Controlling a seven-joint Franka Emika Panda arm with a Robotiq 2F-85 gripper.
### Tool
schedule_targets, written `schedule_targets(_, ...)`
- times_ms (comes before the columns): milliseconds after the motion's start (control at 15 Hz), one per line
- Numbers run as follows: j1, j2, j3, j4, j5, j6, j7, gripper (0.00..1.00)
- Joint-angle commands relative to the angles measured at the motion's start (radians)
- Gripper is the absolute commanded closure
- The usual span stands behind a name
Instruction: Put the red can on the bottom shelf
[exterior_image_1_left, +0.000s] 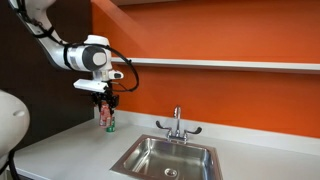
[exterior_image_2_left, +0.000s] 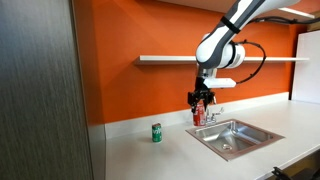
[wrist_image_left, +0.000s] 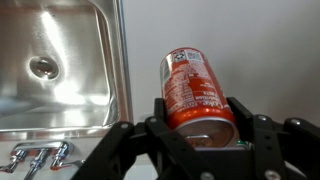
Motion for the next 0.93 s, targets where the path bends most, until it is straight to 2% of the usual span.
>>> schedule_targets(0,0.006,-0.185,0.007,0.029,-0.051,-0.174,0.085,0.61)
schedule_targets(467,0.002,-0.345,0.036,0.192,-0.089,-0.405,0.144,0.61)
schedule_targets(867,-0.01,-0.343,0.054,0.37,-0.109,-0.463,0.162,0.61)
